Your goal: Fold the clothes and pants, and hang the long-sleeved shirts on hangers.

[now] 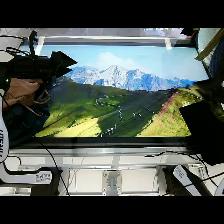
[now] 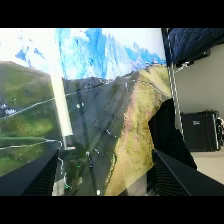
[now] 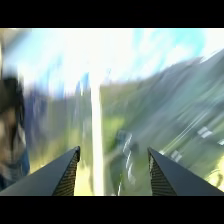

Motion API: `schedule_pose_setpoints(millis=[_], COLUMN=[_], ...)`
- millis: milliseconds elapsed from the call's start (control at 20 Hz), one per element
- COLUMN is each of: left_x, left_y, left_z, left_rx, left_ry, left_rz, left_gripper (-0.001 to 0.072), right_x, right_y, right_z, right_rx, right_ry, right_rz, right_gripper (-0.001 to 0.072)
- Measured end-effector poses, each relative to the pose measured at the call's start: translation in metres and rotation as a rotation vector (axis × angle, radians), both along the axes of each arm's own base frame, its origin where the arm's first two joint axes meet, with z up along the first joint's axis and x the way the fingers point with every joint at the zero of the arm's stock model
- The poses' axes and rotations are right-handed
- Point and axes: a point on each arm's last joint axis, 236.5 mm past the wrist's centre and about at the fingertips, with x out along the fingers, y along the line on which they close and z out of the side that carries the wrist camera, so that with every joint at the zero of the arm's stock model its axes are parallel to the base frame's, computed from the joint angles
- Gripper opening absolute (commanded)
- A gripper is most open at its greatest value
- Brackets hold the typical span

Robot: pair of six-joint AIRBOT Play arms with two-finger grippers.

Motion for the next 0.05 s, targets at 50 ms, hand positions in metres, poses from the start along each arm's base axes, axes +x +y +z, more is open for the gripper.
schedule_pose_setpoints(millis=[50], left_x=[0.0001], left_y=[0.0001], left_z=[-0.0001], left_rx=[0.000], left_ry=[0.000], left_rz=[0.000], left_gripper=[0.0653], right_x=[-0.0009], right_y=[0.0245], right_z=[-0.0029], right_rx=[-0.018], right_ry=[0.007], right_rz=[0.073], right_gripper=[0.0476])
